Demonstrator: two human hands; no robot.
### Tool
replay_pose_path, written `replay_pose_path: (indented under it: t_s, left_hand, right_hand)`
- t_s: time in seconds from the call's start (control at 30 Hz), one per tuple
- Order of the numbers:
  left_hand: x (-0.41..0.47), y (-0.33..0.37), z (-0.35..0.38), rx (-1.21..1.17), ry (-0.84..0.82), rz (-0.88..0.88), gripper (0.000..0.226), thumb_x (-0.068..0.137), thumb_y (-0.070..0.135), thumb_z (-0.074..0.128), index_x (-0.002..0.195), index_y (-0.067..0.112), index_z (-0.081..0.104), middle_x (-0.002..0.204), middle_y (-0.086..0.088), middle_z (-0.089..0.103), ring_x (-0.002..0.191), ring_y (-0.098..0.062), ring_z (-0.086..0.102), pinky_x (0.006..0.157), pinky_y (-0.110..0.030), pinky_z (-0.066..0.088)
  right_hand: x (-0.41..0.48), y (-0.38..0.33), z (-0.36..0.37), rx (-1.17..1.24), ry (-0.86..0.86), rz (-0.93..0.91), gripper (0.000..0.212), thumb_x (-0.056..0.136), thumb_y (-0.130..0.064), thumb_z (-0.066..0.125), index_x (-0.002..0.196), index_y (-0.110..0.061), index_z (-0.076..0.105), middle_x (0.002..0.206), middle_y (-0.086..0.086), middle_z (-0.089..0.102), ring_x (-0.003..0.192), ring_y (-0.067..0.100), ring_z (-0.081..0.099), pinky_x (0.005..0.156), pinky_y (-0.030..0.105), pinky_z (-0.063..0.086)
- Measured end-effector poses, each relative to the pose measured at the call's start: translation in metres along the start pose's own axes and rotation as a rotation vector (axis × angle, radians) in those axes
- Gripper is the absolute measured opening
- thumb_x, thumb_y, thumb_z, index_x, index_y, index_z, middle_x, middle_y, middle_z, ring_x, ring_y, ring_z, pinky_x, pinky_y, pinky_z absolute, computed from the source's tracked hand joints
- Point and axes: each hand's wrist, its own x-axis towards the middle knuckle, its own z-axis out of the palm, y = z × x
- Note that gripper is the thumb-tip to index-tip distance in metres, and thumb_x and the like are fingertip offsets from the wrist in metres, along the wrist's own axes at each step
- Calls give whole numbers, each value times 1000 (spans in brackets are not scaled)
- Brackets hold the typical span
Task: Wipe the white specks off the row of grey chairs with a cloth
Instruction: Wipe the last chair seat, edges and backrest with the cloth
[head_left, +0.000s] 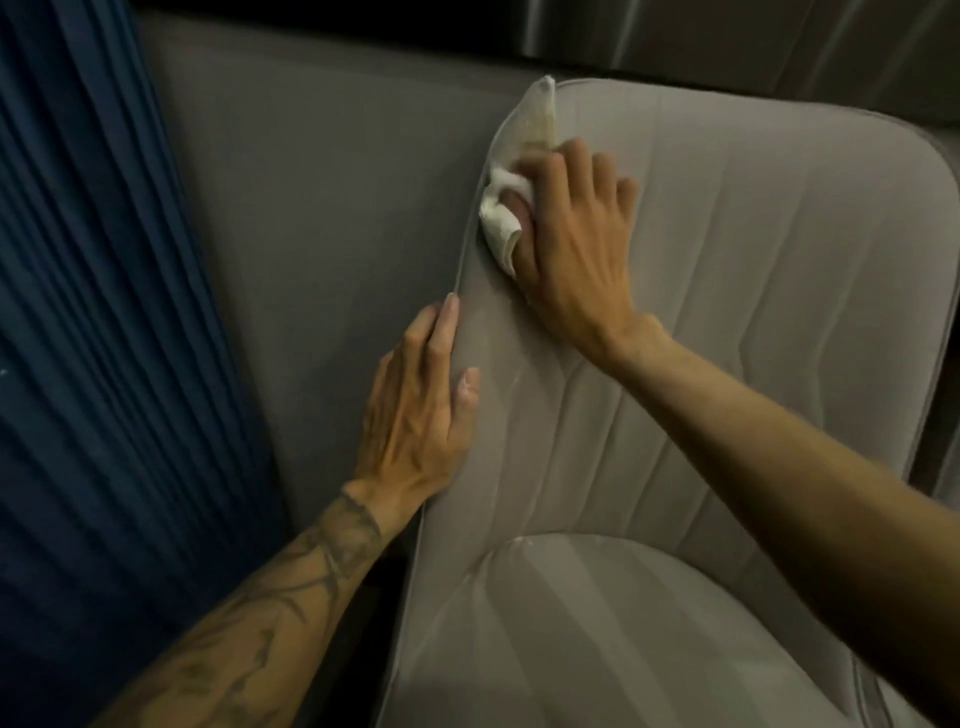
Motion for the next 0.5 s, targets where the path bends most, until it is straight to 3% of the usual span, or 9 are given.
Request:
replay_pose_path:
  t_s: [0.07,0.17,0.27,0.4,0.5]
  left_hand:
    - [-1,-1,1,2,8,-5,60,109,40,27,164,18,20,162,-10,33,134,-30,51,102,-49,49]
    - [-2,-3,3,5,-1,-30,61,106,34,31,164,17,20,163,-11,34,136,-30,50,102,-49,48]
    - [-2,-2,2,6,-8,-35,61,107,34,29,165,18,20,162,-11,36,133,-30,52,99,-49,49]
    - [-2,-2,2,0,-11,-51,59,109,41,22,165,20,20,159,-9,38,126,-30,55,97,-50,50]
    - [-3,-1,3,-1,-11,-59,59,109,37,25,165,21,20,159,-9,38,128,-30,54,99,-50,50]
  right_hand:
    - [-42,-14,6,81,-37,32,33,98,-41,50,116,-15,58,107,11,55,91,29,49,79,43,36]
    - [-116,-26,0,71,-176,-110,35,95,-38,59,110,-7,66,101,16,60,84,30,51,76,41,33]
    - [-99,-4,-3,-30,-204,-265,32,91,-36,70,109,-10,66,100,14,62,84,30,55,75,39,30]
    - [-18,17,8,-72,61,-7,24,99,-39,52,114,-20,49,108,9,56,92,26,46,79,39,29]
    - [-61,-9,18,70,74,138,31,99,-39,51,117,-15,54,108,12,55,93,27,47,82,42,34]
